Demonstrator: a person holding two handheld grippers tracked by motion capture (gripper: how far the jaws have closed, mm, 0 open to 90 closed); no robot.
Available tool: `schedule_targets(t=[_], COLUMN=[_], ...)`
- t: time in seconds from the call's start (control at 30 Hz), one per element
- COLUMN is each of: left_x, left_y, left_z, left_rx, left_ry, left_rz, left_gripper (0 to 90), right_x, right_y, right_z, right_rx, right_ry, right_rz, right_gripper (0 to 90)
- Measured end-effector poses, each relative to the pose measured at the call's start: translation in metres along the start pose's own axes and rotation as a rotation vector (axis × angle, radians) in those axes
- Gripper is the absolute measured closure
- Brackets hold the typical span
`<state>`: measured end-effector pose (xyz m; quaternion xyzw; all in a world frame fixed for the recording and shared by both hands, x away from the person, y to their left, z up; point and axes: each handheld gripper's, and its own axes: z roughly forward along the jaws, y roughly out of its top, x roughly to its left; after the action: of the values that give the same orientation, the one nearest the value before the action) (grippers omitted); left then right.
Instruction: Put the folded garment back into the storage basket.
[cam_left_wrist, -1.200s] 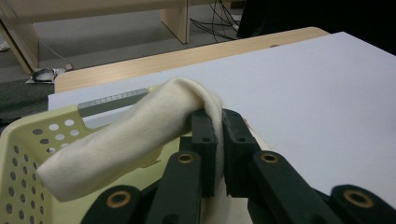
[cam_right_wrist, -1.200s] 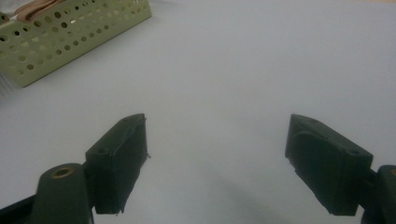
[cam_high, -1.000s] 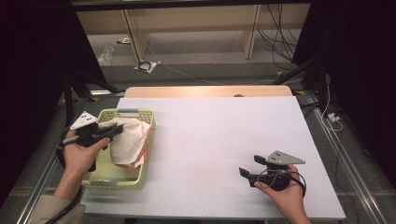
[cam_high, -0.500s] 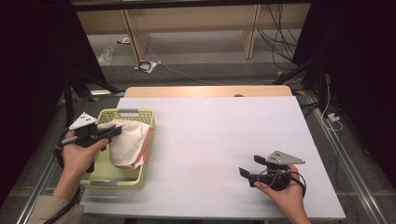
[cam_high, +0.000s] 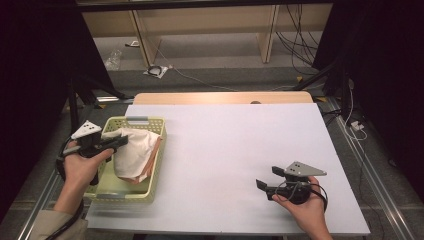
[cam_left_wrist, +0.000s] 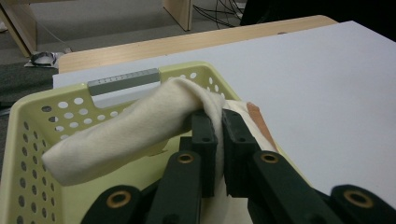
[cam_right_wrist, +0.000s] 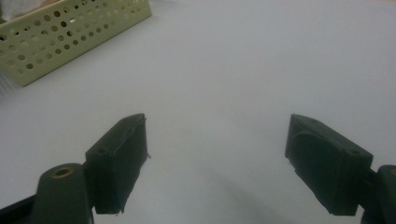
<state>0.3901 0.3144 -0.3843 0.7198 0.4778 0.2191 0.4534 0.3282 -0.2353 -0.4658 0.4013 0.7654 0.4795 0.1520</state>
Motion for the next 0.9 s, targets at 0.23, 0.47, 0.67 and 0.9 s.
schedule_targets(t=[0.23, 0.47, 0.67, 0.9], left_x=[0.0015, 0.0027, 0.003, 0.0035], left_y=[-0.0005, -0.0018, -0.003, -0.0044], left_z=[-0.0006, -0.0005, -0.0006, -0.0026], left_rx=[0.006, 0.019, 0.027, 0.031], left_ry=[0.0, -0.005, -0.005, -0.005], left_rz=[-0.001, -0.002, -0.002, -0.005], left_gripper=[84.3, 84.3, 84.3, 84.3], right_x=[-0.0001, -0.0001, -0.0001, -0.0003], right_y=[-0.0001, -0.0001, -0.0001, -0.0001], right_z=[0.0002, 0.0005, 0.0004, 0.0004], right_rx=[0.001, 0.002, 0.001, 0.001], right_ry=[0.0, 0.0, -0.001, 0.0], right_rz=[0.0, 0.0, 0.0, -0.001], right_gripper=[21.8, 21.8, 21.8, 21.8])
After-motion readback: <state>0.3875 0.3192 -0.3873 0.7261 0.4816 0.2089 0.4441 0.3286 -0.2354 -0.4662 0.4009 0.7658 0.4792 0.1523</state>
